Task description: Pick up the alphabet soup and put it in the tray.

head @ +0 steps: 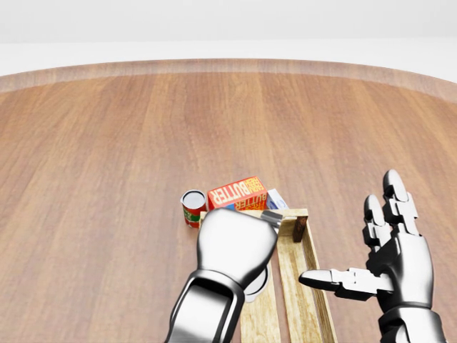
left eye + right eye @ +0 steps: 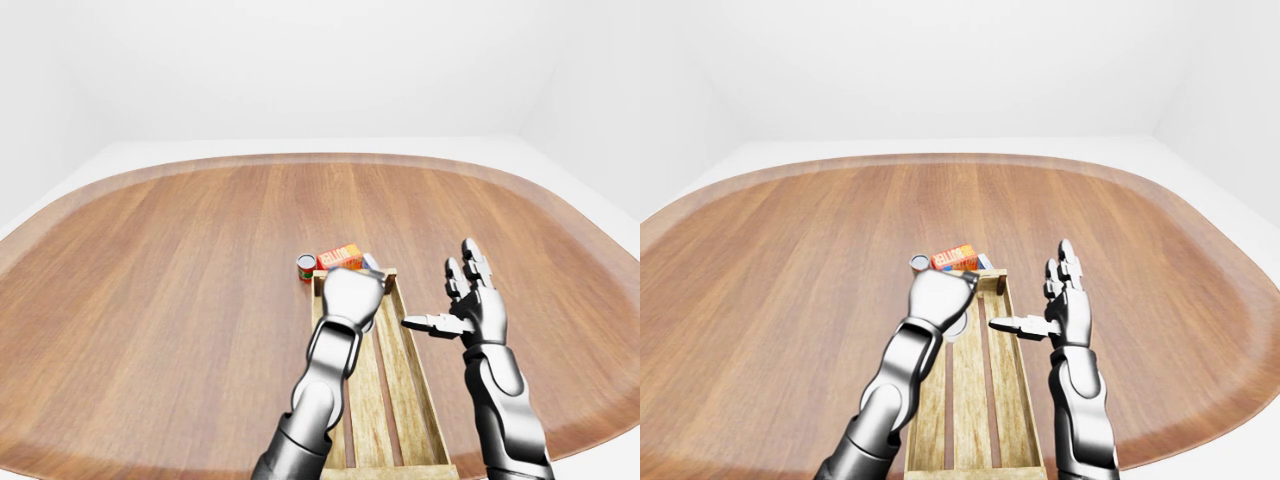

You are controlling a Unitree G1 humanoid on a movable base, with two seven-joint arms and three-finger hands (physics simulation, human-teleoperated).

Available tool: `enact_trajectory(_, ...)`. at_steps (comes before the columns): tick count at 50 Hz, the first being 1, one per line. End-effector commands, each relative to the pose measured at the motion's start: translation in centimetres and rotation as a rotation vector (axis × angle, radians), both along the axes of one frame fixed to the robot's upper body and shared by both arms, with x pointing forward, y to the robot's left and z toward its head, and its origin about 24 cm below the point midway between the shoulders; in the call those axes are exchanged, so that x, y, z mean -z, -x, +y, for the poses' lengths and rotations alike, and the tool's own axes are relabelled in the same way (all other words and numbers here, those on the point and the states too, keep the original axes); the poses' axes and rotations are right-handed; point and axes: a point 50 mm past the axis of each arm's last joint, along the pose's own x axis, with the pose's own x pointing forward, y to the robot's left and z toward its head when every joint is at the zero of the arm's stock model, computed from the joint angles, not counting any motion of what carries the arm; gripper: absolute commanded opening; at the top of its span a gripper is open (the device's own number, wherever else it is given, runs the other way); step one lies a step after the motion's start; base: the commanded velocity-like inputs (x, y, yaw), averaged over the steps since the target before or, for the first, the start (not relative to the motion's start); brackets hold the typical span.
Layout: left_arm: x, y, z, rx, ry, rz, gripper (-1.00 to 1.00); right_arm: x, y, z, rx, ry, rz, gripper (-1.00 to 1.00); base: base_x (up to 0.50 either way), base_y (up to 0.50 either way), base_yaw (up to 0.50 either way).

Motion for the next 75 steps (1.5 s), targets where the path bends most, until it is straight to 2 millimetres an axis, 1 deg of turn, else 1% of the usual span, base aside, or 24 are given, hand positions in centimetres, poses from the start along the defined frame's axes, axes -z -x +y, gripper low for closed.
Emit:
enact_trajectory(1, 1.1, -0.6, -0.4, 0.020, 0.032, 0.019, -1.00, 0.0, 0.0, 0.1, -0.002, 0.001, 0.000, 1.00, 0.00, 0.00, 0.00)
enact_trajectory(9, 2.0, -0.5, -0.8, 0.036, 0.035, 0.038, -1.00, 0.0, -0.1, 0.1, -0.002, 0.001, 0.002, 1.00, 0.00, 0.00, 0.00)
enact_trajectory(12, 2.8, -0.1, -1.0, 0.048, 0.032, 0.051, -1.00, 0.0, 0.0, 0.1, -0.002, 0.001, 0.002, 1.00, 0.00, 0.00, 0.00)
enact_trajectory(22, 4.0, -0.4, -1.0, 0.051, 0.030, 0.073, -1.00, 0.0, 0.0, 0.2, -0.003, 0.002, 0.002, 1.00, 0.00, 0.00, 0.00)
enact_trajectory(34, 5.5, -1.2, -1.0, 0.049, 0.032, 0.101, -1.00, 0.1, 0.0, 0.2, -0.004, 0.003, 0.004, 1.00, 0.00, 0.00, 0.00)
enact_trajectory(38, 5.7, -1.5, -1.0, 0.047, 0.035, 0.103, -1.00, 0.1, 0.0, 0.2, -0.004, 0.003, 0.003, 1.00, 0.00, 0.00, 0.00)
enact_trajectory(44, 6.4, -2.5, -1.0, 0.040, 0.047, 0.124, -1.00, 0.1, 0.0, 0.1, -0.003, 0.002, 0.003, 1.00, 0.00, 0.00, 0.00)
enact_trajectory(49, 7.1, -3.0, -1.1, 0.041, 0.058, 0.142, -1.00, 0.0, 0.0, 0.1, -0.002, 0.001, 0.000, 1.00, 0.00, 0.00, 0.00)
enact_trajectory(66, 8.0, -3.2, -1.3, 0.044, 0.083, 0.166, -1.00, -0.1, 0.1, 0.0, -0.002, 0.000, -0.003, 1.00, 0.00, 0.00, 0.00)
enact_trajectory(75, 8.6, -3.8, -1.3, 0.033, 0.114, 0.186, -1.00, -0.1, 0.1, 0.0, -0.002, 0.002, -0.005, 1.00, 0.00, 0.00, 0.00)
